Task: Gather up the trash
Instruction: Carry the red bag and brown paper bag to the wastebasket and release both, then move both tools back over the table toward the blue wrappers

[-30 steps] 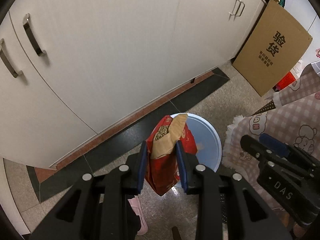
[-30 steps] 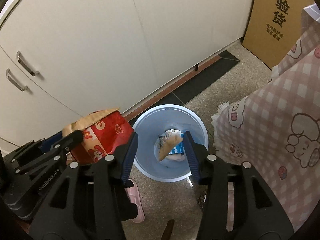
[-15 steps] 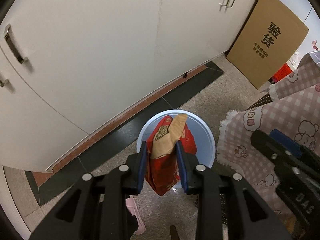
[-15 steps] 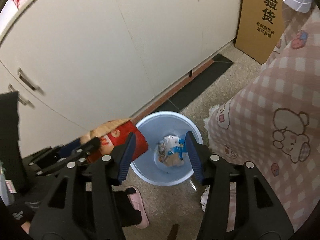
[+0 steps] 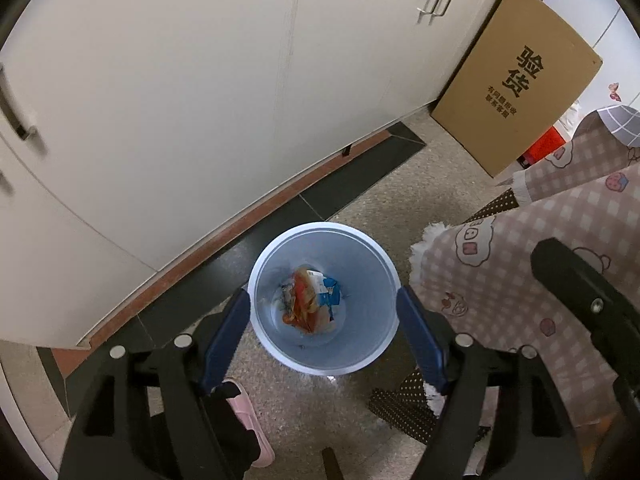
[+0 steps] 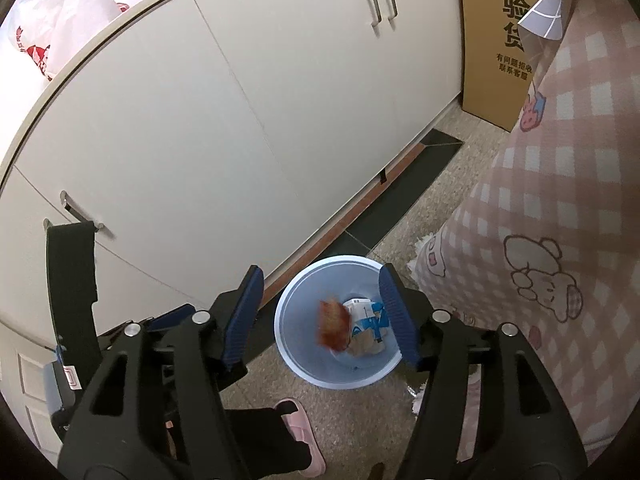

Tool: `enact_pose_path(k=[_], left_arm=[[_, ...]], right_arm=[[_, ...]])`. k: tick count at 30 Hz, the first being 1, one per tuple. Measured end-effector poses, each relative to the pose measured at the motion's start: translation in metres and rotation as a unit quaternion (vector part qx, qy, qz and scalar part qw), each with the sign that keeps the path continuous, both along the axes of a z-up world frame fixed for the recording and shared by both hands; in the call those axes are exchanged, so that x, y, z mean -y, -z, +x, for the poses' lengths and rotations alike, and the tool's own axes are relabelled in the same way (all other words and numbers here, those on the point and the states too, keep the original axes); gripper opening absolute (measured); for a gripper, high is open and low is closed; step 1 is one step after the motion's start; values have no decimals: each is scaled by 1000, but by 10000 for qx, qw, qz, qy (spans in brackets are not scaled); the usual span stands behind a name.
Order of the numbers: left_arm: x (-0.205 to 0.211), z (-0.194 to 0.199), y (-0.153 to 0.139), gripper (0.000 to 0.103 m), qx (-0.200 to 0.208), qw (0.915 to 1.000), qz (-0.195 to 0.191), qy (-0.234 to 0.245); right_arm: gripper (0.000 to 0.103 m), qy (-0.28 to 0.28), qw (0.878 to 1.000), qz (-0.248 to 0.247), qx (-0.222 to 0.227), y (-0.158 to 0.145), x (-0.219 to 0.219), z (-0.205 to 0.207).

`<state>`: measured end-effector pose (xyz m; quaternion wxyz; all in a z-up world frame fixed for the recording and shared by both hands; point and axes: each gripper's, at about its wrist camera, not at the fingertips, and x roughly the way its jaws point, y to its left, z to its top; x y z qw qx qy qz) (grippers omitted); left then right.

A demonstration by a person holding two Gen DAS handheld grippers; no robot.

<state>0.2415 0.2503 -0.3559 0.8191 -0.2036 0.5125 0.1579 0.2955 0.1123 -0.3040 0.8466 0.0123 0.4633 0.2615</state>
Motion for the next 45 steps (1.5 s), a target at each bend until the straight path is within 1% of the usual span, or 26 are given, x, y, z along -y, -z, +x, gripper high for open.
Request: enact_pose_path(k=[3, 7, 9, 13, 16, 18, 19, 21, 24, 26, 28, 30, 31, 32, 34, 36, 38, 39, 41, 43, 45], left_arm=[[-3, -6, -7, 74, -21, 9999, 56, -90], [-6, -17, -25, 74, 104, 9996, 175, -203], [-6, -23, -38, 74, 169, 9992, 256, -252], [-6, -38, -70, 74, 298, 9982, 344, -381], [-5, -50, -103, 74, 646, 9964, 313, -460], [0, -57, -129, 74, 893, 9939, 387, -509], [4, -60, -141, 74, 1018, 9926, 407, -517], [16, -63, -168, 74, 1330, 9891, 451, -448], [43, -57, -201, 75, 1636, 9850, 536, -135], [66, -46, -218, 75, 1723, 9829, 641, 132], [95, -32, -233, 75, 1787, 9803, 707, 462], [130, -15, -245, 75, 1841, 9767, 601, 926], [145, -6, -249, 75, 1840, 9754, 543, 1084], [169, 7, -253, 75, 1842, 9730, 498, 1298], [211, 32, -257, 75, 1848, 9654, 362, 1806], [246, 50, -258, 75, 1841, 9591, 356, 2119], [285, 68, -259, 75, 1859, 9512, 446, 2420], [301, 75, -259, 75, 1882, 9466, 478, 2575], [335, 94, -256, 75, 1888, 9349, 406, 2978], [358, 110, -249, 75, 1776, 9321, 447, 3125], [383, 129, -243, 75, 1646, 9287, 408, 3298]], right_arm=[[60, -12, 10000, 31, -28, -3, 0, -4], [60, -63, 9999, 110, -5, -14, 1, -12], [60, -91, 9997, 212, 14, -23, 1, -17], [60, -158, 9983, 548, -96, -43, 4, -28], [60, -276, 9956, 892, 13, -73, 8, -40], [60, -321, 9934, 1092, 158, -95, 14, -47], [60, -323, 9925, 1158, 238, -104, 17, -51], [62, -226, 9896, 1309, 547, -132, 32, -60], [63, -13, 9855, 1426, 919, -165, 60, -66], [64, 176, 9833, 1390, 1162, -184, 84, -66], [66, 401, 9816, 1266, 1369, -196, 107, -61], [67, 765, 9791, 1081, 1546, -207, 143, -54], [67, 901, 9777, 1053, 1580, -210, 157, -53], [67, 1131, 9750, 1002, 1627, -214, 179, -51], [69, 1550, 9694, 882, 1689, -217, 217, -44], [73, 2070, 9604, 687, 1736, -217, 261, -37], [73, 2467, 9524, 545, 1707, -214, 302, -29], [74, 2615, 9491, 500, 1684, -213, 320, -27], [75, 2960, 9407, 363, 1618, -210, 358, -19], [76, 3184, 9354, 294, 1510, -205, 383, -12], [76, 3398, 9296, 246, 1408, -198, 410, -5]])
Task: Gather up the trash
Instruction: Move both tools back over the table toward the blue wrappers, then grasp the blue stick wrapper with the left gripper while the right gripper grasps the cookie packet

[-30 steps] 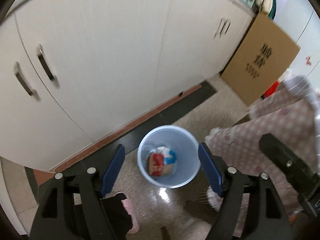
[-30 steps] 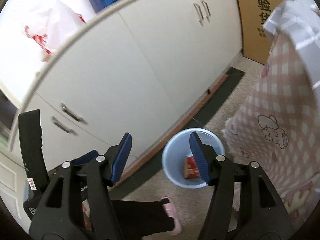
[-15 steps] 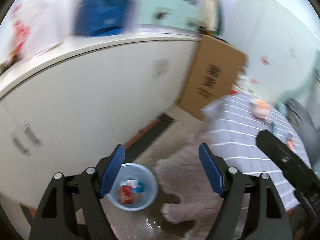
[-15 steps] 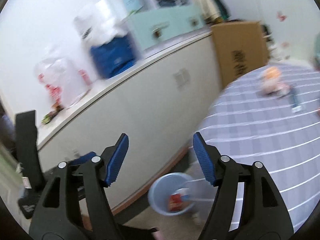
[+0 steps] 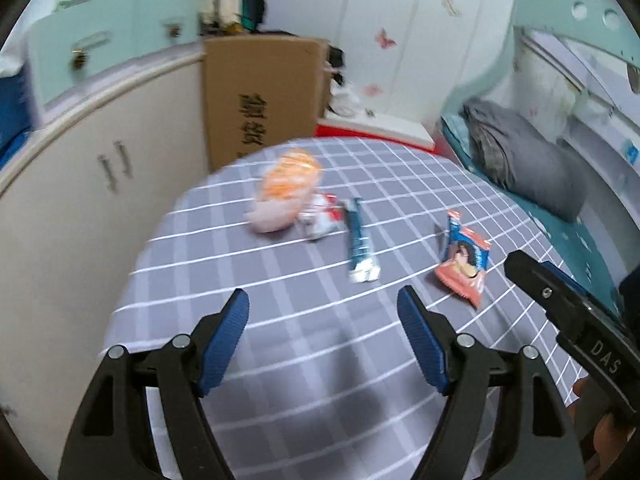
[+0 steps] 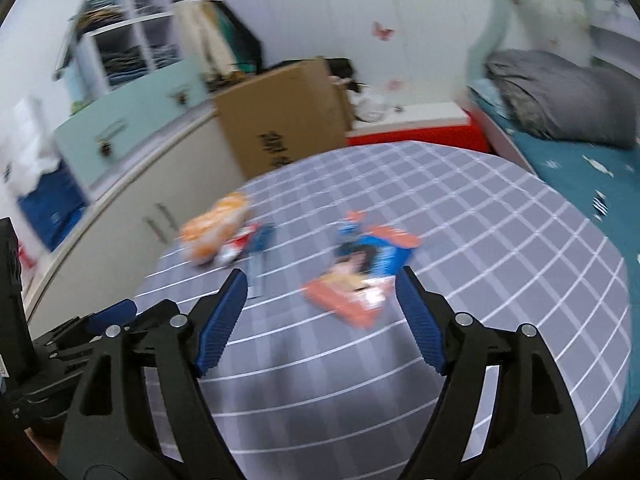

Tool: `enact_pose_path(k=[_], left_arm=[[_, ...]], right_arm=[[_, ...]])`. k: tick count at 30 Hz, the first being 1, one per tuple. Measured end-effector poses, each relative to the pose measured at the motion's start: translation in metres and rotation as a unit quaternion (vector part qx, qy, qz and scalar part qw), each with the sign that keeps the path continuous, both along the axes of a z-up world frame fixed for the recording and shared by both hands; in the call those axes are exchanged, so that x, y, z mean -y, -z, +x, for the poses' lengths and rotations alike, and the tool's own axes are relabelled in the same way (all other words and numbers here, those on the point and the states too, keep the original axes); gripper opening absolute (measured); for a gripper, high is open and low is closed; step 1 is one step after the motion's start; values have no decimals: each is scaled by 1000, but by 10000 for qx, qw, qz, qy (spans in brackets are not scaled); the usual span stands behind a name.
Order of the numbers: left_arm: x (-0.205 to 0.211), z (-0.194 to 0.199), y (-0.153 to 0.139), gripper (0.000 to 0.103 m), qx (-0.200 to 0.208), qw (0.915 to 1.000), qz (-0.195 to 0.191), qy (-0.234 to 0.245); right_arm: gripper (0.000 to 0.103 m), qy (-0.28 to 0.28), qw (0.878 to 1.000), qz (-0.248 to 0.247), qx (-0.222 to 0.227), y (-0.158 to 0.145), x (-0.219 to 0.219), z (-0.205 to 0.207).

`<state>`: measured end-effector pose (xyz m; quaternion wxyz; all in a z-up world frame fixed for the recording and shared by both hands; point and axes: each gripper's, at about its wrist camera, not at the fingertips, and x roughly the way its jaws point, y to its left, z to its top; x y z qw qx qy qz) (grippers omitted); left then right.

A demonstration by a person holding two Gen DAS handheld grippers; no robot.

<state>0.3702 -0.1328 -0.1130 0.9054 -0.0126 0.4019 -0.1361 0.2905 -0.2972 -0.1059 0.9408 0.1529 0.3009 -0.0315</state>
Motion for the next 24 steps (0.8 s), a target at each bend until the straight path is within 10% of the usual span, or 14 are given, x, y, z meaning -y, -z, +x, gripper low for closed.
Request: enact_pose_path(k=[6, 13, 24], left_arm=[[36, 40, 18, 69, -170, 9994, 295, 55], [48, 62, 38, 21, -656, 9974, 269, 94], [28, 45, 27, 18, -420, 9990, 105, 80]], right_arm=[[77, 258, 9995, 86, -185, 17, 32, 13], [77, 175, 9989, 87, -427, 26, 29, 34], [76, -255, 9951, 46, -952, 40, 5, 69]])
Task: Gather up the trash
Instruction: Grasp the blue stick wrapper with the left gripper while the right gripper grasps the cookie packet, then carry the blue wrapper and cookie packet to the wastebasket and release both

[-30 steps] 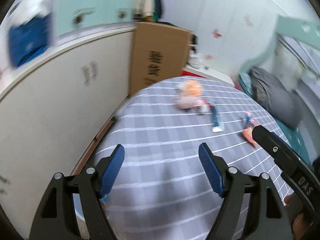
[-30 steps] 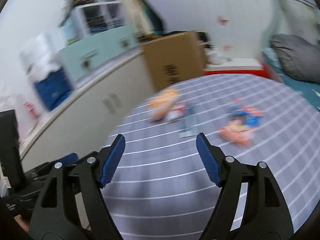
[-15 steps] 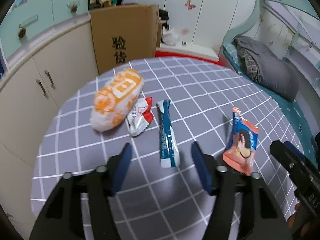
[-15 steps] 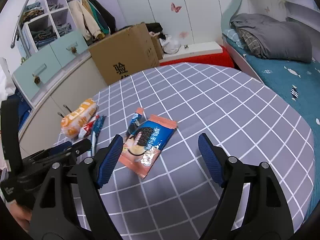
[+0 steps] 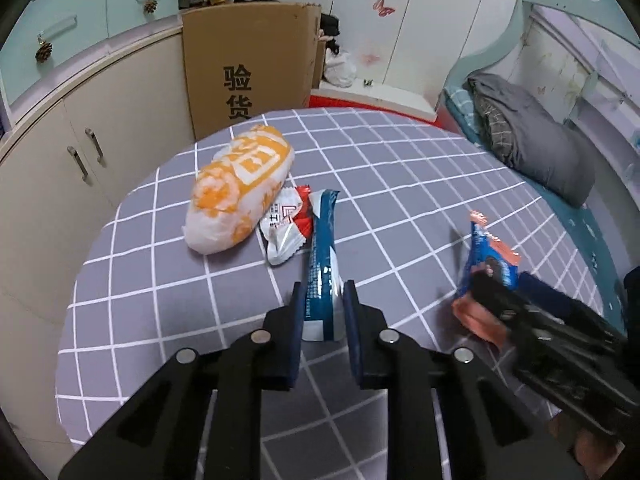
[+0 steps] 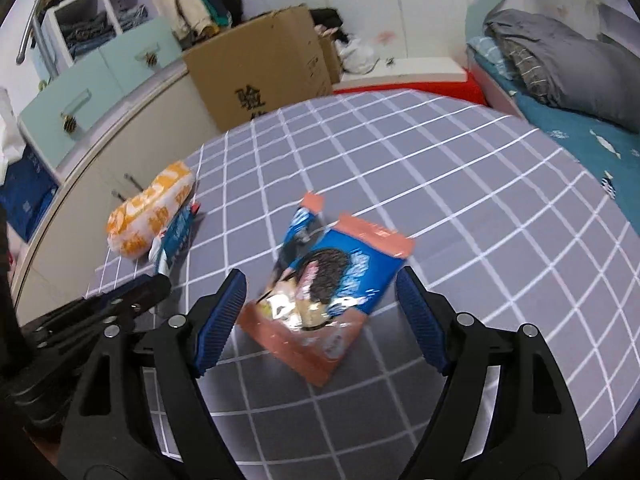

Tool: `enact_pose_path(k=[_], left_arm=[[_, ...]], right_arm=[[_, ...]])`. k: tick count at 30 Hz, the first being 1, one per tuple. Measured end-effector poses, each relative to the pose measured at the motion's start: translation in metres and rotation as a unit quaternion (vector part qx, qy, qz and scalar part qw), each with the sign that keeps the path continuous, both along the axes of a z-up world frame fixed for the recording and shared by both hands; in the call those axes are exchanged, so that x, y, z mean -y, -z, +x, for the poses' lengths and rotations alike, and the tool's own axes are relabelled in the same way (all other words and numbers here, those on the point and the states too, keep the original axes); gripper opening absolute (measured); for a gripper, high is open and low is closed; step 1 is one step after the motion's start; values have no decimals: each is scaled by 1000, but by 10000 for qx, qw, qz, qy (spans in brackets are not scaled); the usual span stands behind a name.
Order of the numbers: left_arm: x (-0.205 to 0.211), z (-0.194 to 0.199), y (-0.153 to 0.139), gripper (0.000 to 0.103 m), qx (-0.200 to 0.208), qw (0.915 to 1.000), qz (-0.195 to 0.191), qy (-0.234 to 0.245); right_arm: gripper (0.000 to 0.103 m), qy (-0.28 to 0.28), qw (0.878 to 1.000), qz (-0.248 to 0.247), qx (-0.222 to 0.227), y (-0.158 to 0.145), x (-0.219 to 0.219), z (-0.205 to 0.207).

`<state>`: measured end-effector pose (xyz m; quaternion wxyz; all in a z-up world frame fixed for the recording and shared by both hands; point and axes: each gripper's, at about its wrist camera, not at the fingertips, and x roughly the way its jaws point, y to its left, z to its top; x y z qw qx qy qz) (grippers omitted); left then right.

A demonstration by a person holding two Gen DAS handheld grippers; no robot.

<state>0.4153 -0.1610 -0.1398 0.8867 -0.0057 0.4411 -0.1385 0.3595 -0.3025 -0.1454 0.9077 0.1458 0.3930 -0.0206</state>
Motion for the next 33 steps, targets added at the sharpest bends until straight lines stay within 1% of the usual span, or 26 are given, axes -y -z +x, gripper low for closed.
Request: enact_pose_path(k=[2, 4, 5, 6, 7, 8, 9, 11, 12, 13, 16, 22, 24, 27, 30, 33], left_arm=[[-4, -8, -6, 18, 135, 9999, -18, 15], [-8, -13, -12, 18, 201, 9997, -80, 74], [-8, -16, -13, 18, 222, 9997, -86, 106], [-11, -18, -15, 18, 233, 9996, -104, 129], [-13, -21, -16, 18, 237, 9995, -140, 147], [-17, -26, -19, 18, 260, 9993, -181, 175], [-19, -29, -21, 18, 283, 9993, -189, 164], [-29, -39, -24, 18, 325, 9991, -225, 142], [-32, -42, -25, 18, 332, 9990, -253, 131], [-36, -46, -26, 18, 342, 9990, -277, 113], [-51, -59, -31, 18, 423, 9985, -333, 54], [-94, -93, -46, 18, 711, 9961, -463, -232], [-118, -109, -53, 18, 850, 9941, -570, -347], [-150, -125, -58, 18, 928, 9916, -703, -569], [-193, -148, -59, 18, 999, 9873, -861, -889], [-228, -170, -59, 18, 1103, 9831, -871, -1173]], right_arm=[[76, -9, 9999, -107, -70, 3, -4, 2], [64, 6, 9992, -379, -116, 3, -9, 3], [60, 25, 9990, -419, -136, 3, -10, 2], [54, 26, 9990, -421, -149, 2, -7, 3], [42, 32, 9989, -433, -168, 2, -7, 2], [33, 29, 9988, -445, -197, 2, -7, 0], [21, -32, 9990, -388, -239, 2, -7, -1], [19, -113, 9989, -380, -254, 1, -10, -4], [16, -144, 9987, -420, -250, 0, -13, -6], [13, -195, 9985, -450, -227, -1, -16, -9], [10, -336, 9982, -483, -87, -8, -29, -19], [9, -707, 9963, -380, 310, -33, -70, -46], [9, -933, 9941, -344, 439, -41, -92, -56], [9, -1312, 9890, -279, 618, -51, -130, -70], [9, -1734, 9817, -190, 758, -57, -171, -84], [9, -2186, 9721, -135, 834, -57, -220, -96]])
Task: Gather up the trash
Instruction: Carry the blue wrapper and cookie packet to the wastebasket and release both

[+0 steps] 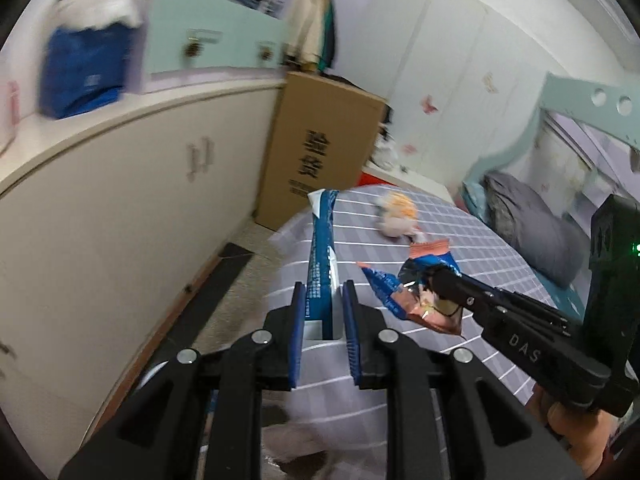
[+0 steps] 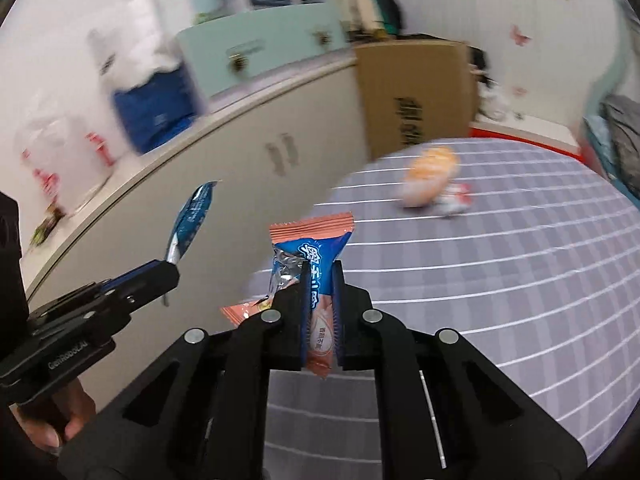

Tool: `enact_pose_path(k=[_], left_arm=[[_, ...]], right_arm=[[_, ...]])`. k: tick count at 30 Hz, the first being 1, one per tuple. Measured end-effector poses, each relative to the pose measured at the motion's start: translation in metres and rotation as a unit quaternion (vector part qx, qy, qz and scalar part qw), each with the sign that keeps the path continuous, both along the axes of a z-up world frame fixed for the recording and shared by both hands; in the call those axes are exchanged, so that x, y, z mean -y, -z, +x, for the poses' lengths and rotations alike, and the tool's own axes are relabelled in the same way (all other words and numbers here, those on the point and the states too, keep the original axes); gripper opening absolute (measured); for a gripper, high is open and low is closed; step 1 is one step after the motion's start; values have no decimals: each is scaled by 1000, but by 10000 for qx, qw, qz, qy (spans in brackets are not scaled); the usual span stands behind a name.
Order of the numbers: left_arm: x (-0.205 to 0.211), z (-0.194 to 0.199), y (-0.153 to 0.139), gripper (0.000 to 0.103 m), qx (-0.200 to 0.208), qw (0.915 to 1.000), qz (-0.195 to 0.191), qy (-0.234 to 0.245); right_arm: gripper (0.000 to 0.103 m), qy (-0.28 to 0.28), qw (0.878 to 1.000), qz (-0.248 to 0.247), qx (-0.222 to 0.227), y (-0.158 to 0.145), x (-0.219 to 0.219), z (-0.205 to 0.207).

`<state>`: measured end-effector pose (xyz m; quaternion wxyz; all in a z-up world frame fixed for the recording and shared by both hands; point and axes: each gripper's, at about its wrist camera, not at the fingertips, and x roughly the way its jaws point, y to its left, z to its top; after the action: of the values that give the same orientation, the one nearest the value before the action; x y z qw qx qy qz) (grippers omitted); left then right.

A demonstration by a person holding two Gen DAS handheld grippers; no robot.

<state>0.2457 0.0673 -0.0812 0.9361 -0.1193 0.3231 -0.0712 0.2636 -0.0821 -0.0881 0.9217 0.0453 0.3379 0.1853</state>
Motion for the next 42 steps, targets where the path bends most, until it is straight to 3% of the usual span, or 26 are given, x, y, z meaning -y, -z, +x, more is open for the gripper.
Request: enact_pose_path(k=[7, 16, 22, 30, 36, 42], left_arm=[[-86, -28, 39, 18, -400, 9953, 97, -878], [-168, -32, 139, 18, -1391, 9781, -294, -1517], [-191, -17, 214, 18, -2149, 9606, -508, -1690], [-211, -15, 281, 18, -2750, 9415, -627, -1845], [-212, -6, 310, 18, -3042, 9320, -640, -1865], [-210, -1, 330, 18, -3200, 9271, -706, -1821]], right_arm=[[10, -776, 9967, -93, -232, 32, -96, -9], [10, -1402, 9843, -719, -791, 115, -198, -9], [10, -1418, 9753, -1048, -1329, 184, -220, 10], [12, -1398, 9634, -1025, -2046, 253, -235, 37], [42, -1316, 9567, -1092, -2353, 292, -246, 48], [45, -1234, 9530, -1110, -2533, 311, -243, 53]])
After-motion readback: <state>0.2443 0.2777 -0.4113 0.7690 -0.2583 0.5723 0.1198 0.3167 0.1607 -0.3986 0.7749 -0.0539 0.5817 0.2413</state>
